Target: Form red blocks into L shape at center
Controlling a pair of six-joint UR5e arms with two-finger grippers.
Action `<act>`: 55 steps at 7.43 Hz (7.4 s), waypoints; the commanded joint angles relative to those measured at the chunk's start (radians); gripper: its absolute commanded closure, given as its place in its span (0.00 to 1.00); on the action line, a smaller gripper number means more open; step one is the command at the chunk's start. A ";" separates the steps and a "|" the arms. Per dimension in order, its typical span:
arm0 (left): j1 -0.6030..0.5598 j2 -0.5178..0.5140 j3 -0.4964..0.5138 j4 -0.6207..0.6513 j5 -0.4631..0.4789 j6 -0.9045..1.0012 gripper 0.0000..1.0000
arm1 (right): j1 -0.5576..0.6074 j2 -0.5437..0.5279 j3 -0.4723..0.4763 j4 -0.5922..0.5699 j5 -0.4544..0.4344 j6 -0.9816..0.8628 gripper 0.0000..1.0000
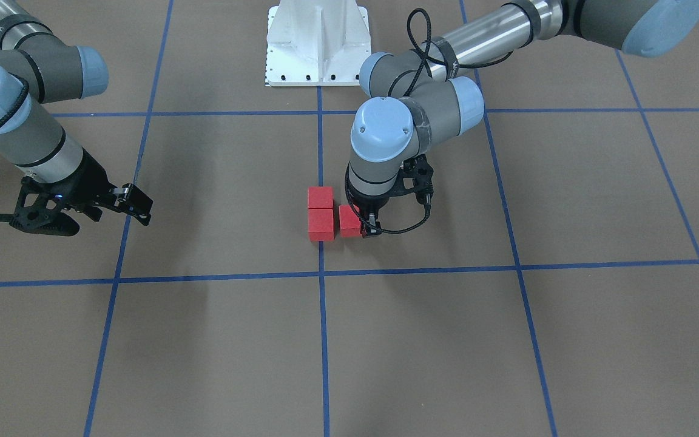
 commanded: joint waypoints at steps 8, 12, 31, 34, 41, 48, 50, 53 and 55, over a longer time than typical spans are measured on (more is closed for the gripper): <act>0.003 -0.014 0.030 -0.018 0.001 -0.007 1.00 | -0.003 -0.002 -0.001 0.000 0.001 0.000 0.01; 0.004 -0.015 0.039 -0.020 0.001 -0.002 1.00 | -0.004 0.000 -0.003 0.000 0.001 0.000 0.01; 0.016 -0.015 0.048 -0.035 0.003 -0.002 1.00 | -0.004 0.002 -0.003 0.000 0.001 0.000 0.01; 0.016 -0.017 0.053 -0.055 0.004 -0.001 1.00 | -0.004 0.002 -0.003 0.000 0.001 0.000 0.01; -0.003 -0.005 -0.002 -0.066 -0.055 0.045 0.00 | -0.004 0.003 0.000 0.000 0.001 0.001 0.01; -0.323 0.884 -0.775 -0.036 -0.152 1.527 0.00 | 0.282 -0.190 0.016 -0.014 0.109 -0.401 0.01; -0.561 0.955 -0.695 -0.036 -0.172 2.022 0.00 | 0.444 -0.288 0.003 -0.017 0.185 -0.628 0.01; -0.828 0.945 -0.490 -0.033 -0.319 2.476 0.00 | 0.561 -0.292 -0.076 -0.107 0.194 -0.932 0.01; -0.893 0.934 -0.467 -0.030 -0.329 2.484 0.00 | 0.594 -0.236 -0.070 -0.216 0.202 -0.986 0.01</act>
